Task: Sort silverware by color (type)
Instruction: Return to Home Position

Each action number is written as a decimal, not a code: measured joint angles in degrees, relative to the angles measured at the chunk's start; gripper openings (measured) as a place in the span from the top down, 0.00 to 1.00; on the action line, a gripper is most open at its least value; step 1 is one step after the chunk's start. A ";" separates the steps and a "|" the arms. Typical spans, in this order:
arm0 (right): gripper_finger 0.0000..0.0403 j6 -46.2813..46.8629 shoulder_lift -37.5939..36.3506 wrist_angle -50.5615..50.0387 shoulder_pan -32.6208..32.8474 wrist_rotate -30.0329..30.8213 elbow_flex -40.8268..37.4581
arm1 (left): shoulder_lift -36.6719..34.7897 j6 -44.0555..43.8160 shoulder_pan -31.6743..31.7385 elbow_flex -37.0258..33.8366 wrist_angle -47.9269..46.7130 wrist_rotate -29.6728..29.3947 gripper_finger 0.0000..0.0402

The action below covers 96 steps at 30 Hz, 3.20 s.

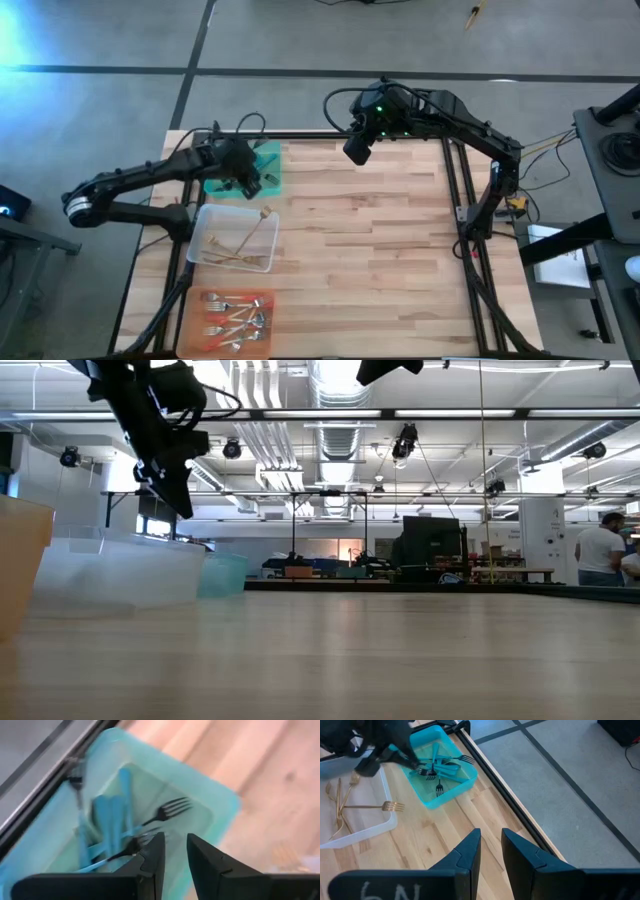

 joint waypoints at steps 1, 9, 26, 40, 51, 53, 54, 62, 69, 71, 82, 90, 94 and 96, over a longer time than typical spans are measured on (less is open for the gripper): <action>0.83 -0.02 -0.02 0.00 0.02 0.00 0.00 | -0.21 -0.64 -1.42 0.00 -0.02 0.00 0.84; 0.83 -0.09 0.00 0.00 0.00 0.00 0.00 | -2.84 -5.68 -15.57 -2.67 2.59 -7.91 0.84; 0.83 -0.05 -0.02 0.02 0.02 -0.02 0.00 | -18.82 -8.97 -25.96 -40.05 56.76 -11.63 0.84; 0.83 0.00 -0.01 0.00 0.02 0.00 0.00 | -15.95 -9.91 -25.96 -42.49 63.58 -11.58 0.84; 0.83 -0.09 0.00 0.02 0.02 0.00 0.00 | -20.30 -9.95 -26.37 -43.35 61.52 -11.55 0.84; 0.83 -0.11 0.00 0.01 0.00 0.00 0.00 | -24.93 -9.98 -26.31 -44.57 57.79 -11.61 0.84; 0.83 -0.11 -0.02 0.02 0.00 0.00 0.00 | -27.29 -10.00 -26.31 -44.63 55.53 -11.58 0.84; 0.83 -0.12 -0.01 0.00 0.01 -0.02 0.02 | -47.79 -6.90 -24.80 -44.61 43.97 -11.76 0.84; 0.83 -0.13 -0.02 0.02 0.00 0.00 0.00 | -58.51 9.27 -22.86 -44.61 43.93 -11.91 0.84; 0.83 -0.13 -0.02 0.02 0.00 0.00 0.01 | -61.19 10.11 -22.61 -44.61 43.93 -11.91 0.84; 0.83 -0.13 -0.01 0.11 0.02 -0.04 0.01 | -62.31 9.01 -21.91 -44.41 46.69 -11.98 0.84; 0.83 -0.13 0.00 0.13 0.02 -0.04 -0.04 | -62.25 8.99 -21.91 -44.44 46.43 -11.96 0.84; 0.83 -0.13 -0.01 0.13 0.01 -0.04 -0.04 | -61.78 8.99 -21.91 -44.44 46.32 -11.96 0.84; 0.83 -0.10 -0.02 0.13 0.02 -0.04 -0.05 | -61.60 8.99 -21.91 -44.44 46.34 -11.96 0.84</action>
